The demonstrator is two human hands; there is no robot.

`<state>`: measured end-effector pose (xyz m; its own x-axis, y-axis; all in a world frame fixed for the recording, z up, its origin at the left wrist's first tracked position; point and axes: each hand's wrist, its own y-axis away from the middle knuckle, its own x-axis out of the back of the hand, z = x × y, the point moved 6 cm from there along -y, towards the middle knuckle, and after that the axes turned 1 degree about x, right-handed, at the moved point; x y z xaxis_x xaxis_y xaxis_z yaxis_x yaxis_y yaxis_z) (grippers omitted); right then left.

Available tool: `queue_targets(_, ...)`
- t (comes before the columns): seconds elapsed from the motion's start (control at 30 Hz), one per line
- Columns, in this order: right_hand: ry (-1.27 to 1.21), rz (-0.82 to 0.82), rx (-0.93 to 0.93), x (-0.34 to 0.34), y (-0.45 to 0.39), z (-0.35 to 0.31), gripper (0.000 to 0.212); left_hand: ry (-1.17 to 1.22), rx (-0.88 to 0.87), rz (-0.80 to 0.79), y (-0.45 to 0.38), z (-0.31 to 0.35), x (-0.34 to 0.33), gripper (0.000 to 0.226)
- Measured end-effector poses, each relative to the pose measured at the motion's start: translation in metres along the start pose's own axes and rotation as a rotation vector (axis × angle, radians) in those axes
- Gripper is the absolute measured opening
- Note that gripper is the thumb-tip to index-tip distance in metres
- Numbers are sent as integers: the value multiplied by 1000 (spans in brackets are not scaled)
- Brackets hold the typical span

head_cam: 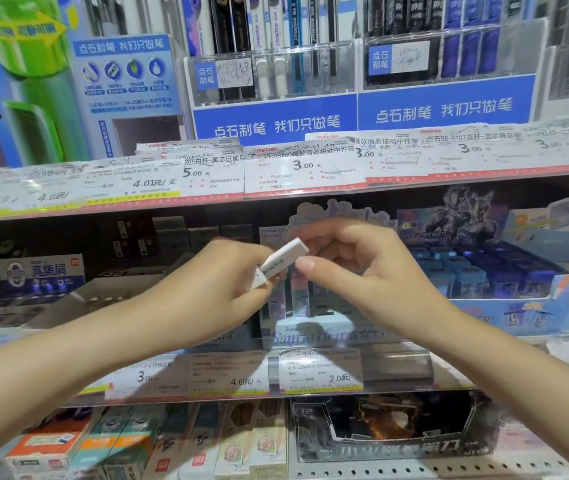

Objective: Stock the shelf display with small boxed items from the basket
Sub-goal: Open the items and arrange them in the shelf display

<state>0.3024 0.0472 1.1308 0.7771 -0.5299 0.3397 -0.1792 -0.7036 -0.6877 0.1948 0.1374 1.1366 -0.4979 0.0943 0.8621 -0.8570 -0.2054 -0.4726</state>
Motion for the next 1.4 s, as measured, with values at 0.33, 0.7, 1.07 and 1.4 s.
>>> queue_targets(0.33, 37, 159, 229, 13, 14, -6, 11, 718, 501, -56, 23, -24, -9, 49)
queue_targets(0.7, 167, -124, 208, -11, 26, 0, 37, 846, 480, 49, 15, -17, 0, 19)
queue_targets(1.07, 262, -109, -58, 18, -14, 17, 57, 222, 132, 125, 3, -9, 7, 27)
queue_targets(1.4, 368, 2, -8, 13, -16, 52, 38, -176, 35, -233, 1, 0, -15, 66)
